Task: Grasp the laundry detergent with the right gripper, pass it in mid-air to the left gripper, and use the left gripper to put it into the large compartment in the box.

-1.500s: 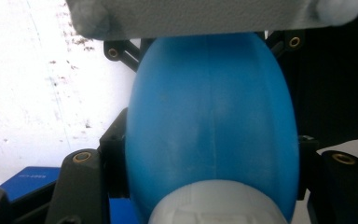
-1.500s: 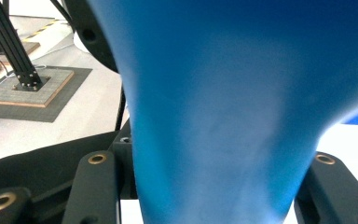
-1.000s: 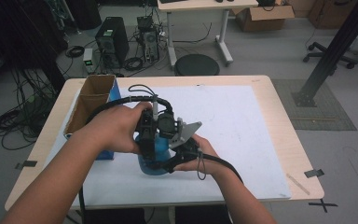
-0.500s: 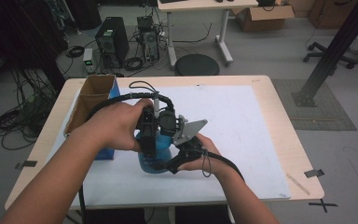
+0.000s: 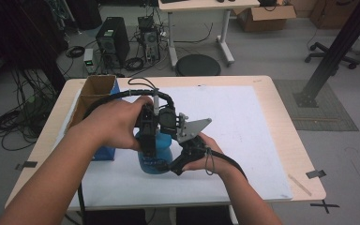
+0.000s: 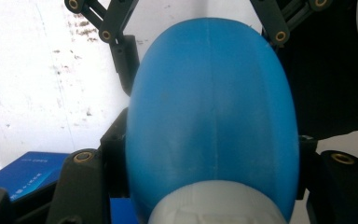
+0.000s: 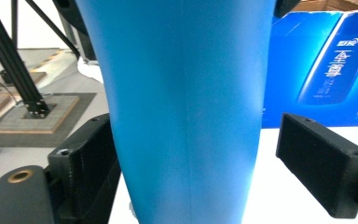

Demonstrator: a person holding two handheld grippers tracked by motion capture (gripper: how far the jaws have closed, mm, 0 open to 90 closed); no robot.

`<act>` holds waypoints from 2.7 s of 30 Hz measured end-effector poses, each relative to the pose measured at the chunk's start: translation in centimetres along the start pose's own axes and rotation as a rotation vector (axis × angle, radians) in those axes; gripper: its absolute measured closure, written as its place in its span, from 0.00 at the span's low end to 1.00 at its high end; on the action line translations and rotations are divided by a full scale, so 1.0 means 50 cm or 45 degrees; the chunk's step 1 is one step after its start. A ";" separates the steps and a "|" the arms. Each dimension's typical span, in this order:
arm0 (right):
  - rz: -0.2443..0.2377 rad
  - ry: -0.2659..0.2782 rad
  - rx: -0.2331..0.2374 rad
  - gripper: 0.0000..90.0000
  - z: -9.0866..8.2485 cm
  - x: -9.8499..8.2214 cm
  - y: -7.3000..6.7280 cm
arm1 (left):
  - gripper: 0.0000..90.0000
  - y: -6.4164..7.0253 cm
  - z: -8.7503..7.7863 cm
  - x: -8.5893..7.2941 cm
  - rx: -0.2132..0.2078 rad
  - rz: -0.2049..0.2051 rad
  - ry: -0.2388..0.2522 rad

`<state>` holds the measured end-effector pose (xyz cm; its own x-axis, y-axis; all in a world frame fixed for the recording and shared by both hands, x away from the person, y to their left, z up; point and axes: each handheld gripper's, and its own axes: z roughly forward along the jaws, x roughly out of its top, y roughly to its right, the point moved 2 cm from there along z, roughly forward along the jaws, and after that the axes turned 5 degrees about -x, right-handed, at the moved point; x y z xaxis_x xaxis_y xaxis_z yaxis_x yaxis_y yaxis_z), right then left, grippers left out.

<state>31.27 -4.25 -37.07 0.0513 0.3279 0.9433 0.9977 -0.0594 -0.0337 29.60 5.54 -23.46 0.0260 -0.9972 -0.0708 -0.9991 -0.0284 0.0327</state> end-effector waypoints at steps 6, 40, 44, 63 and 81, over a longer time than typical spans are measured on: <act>0.037 0.015 0.020 0.03 -0.007 0.000 0.003 | 0.43 -0.001 -0.011 -0.007 -0.020 -0.027 0.004; 0.088 0.013 -0.117 0.00 -0.185 -0.002 0.020 | 0.43 -0.127 -0.148 -0.163 0.020 -1.298 0.209; 0.078 -0.029 -0.139 0.00 -0.201 0.001 0.025 | 0.43 -0.137 -0.163 -0.193 0.009 -1.362 0.189; 0.044 -0.198 -0.213 0.00 -0.264 0.005 0.056 | 0.43 -0.194 -0.235 -0.300 -0.075 -1.646 0.151; 0.057 -0.275 -0.237 0.01 -0.277 0.001 0.089 | 0.43 -0.258 -0.259 -0.391 -0.086 -1.829 0.118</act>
<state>35.07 -17.56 -32.59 0.1235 0.5128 0.8496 0.9698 -0.2439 0.0062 42.45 24.51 -9.57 0.9944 -0.1044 -0.0188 -0.1036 -0.9939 0.0369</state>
